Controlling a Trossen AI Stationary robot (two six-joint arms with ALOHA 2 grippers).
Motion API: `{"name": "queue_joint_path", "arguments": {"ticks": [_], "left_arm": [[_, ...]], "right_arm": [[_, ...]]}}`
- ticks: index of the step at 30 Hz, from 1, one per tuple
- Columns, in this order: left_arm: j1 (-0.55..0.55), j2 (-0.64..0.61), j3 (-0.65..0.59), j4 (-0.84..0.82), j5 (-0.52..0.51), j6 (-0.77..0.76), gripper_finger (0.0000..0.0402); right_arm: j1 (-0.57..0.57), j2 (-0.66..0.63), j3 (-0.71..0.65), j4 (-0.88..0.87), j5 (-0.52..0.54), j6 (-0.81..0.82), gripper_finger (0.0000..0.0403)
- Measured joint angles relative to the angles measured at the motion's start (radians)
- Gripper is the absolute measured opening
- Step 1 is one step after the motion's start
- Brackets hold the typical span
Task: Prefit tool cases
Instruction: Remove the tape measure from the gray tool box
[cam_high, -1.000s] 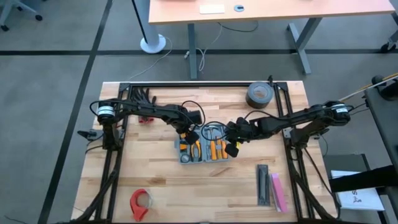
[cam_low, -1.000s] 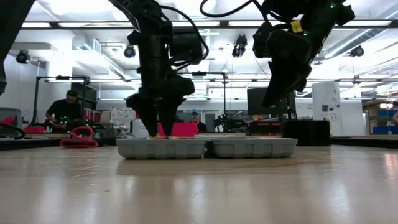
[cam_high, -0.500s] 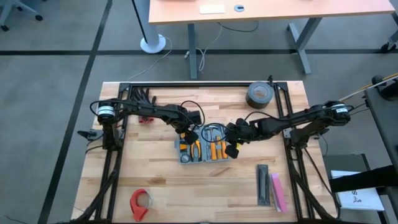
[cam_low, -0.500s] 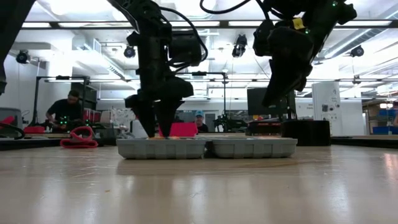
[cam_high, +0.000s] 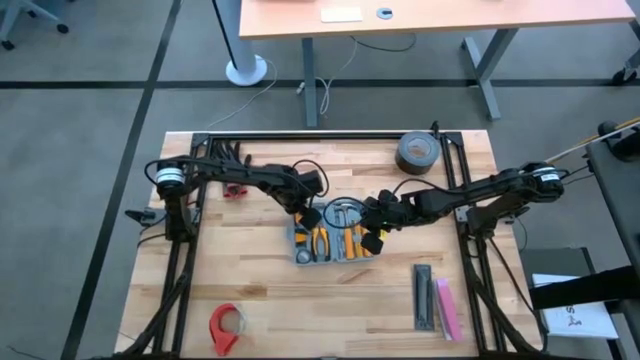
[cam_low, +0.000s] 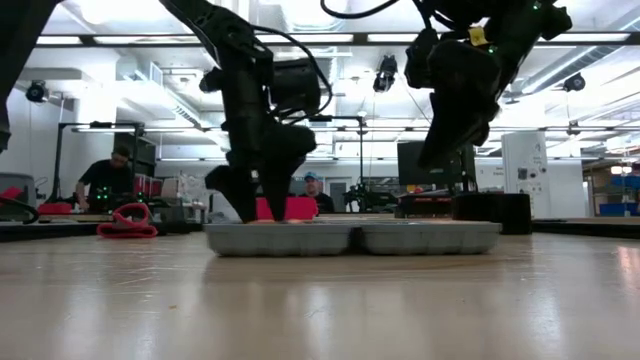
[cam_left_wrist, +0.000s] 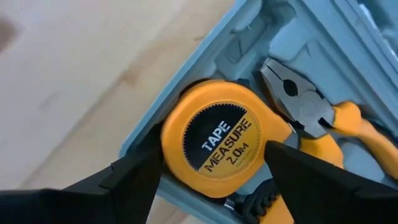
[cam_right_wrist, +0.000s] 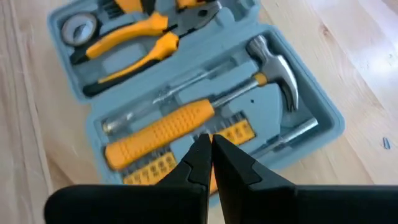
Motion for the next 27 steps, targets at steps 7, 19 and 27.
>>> {"name": "queue_joint_path", "arguments": {"ticks": [7,19,27], "left_arm": [[0.000,0.000,0.000,-0.010,0.013,0.004,0.0278],[-0.002,0.001,0.000,-0.012,0.009,0.023,0.0285],[-0.002,0.001,0.000,-0.011,0.009,0.028,0.0283]], "right_arm": [[0.000,0.020,0.000,-0.096,-0.001,-0.003,0.0000],[0.000,0.129,-0.001,-0.204,-0.011,0.031,0.0000],[0.000,0.243,-0.001,-0.153,-0.017,0.040,0.0000]]}}
